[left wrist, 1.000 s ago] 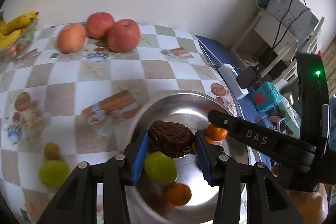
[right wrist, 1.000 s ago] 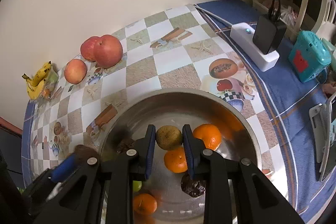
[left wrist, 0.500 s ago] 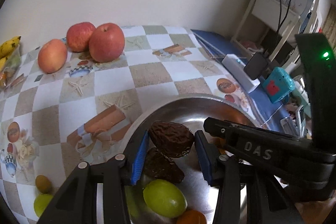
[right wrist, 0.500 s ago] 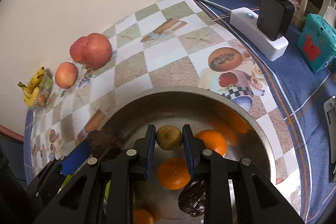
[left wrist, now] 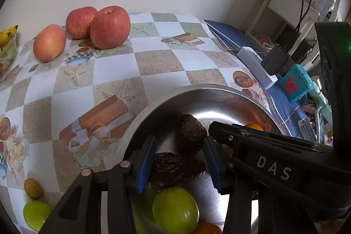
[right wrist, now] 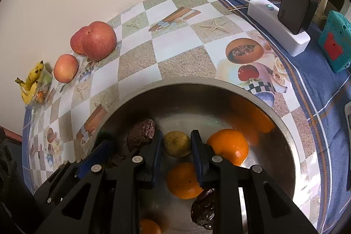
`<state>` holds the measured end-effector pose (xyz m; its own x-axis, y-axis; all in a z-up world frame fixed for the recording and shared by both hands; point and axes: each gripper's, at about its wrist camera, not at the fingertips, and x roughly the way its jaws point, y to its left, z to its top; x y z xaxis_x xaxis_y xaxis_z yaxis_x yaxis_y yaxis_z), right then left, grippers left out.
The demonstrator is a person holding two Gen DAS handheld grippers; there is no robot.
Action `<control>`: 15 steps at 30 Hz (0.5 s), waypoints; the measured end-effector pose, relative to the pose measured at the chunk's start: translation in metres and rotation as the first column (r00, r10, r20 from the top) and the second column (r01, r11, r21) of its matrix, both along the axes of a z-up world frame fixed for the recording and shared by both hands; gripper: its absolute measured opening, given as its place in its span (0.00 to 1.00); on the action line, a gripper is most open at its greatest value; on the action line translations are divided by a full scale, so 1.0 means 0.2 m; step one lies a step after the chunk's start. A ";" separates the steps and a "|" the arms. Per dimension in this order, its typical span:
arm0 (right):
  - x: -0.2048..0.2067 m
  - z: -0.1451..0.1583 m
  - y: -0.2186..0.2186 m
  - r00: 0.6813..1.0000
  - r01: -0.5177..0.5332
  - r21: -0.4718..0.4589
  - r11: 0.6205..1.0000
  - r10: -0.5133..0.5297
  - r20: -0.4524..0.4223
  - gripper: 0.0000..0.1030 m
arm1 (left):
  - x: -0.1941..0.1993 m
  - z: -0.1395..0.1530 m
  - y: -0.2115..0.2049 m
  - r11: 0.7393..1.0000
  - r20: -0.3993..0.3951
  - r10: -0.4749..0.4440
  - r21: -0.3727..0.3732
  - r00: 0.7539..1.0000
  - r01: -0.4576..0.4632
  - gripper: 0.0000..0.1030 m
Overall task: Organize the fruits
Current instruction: 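Open the left tool releasing the date while the right tool drops the kiwi into the bowl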
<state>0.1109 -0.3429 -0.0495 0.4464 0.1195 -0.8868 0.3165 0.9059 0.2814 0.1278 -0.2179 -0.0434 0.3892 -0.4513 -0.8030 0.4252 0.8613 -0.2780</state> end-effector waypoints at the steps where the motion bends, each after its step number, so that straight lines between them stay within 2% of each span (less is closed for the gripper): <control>1: 0.00 0.00 0.00 1.000 0.001 0.002 1.000 -0.001 0.001 0.27 | 0.00 0.00 0.00 1.000 -0.003 0.002 -0.003 1.000 -0.002 0.48; 6: 0.00 0.01 -0.01 1.000 0.010 0.006 1.000 -0.010 0.000 0.29 | 0.01 -0.01 0.00 1.000 -0.033 0.017 -0.003 0.999 -0.017 0.52; 7: -0.01 0.01 -0.01 1.000 0.012 0.011 1.000 -0.012 0.002 0.30 | 0.01 0.00 0.00 1.000 -0.037 0.018 -0.003 0.999 -0.018 0.53; 9: -0.01 0.03 -0.01 1.000 0.019 0.016 1.000 -0.019 0.007 0.41 | 0.00 0.01 0.00 1.000 -0.043 0.015 -0.005 0.999 -0.015 0.56; 12: -0.02 0.06 -0.01 1.000 0.017 -0.002 1.000 -0.017 0.015 0.44 | -0.02 0.04 0.00 1.000 -0.042 0.012 -0.014 0.999 -0.013 0.59; 15: -0.04 0.11 -0.01 0.999 0.020 -0.009 1.000 -0.019 0.027 0.45 | -0.04 0.09 0.00 1.000 -0.042 0.014 -0.027 0.999 -0.015 0.67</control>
<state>0.1020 -0.3440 -0.0280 0.4726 0.1028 -0.8753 0.3264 0.9021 0.2822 0.1201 -0.2169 -0.0263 0.3625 -0.4680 -0.8059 0.4001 0.8592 -0.3189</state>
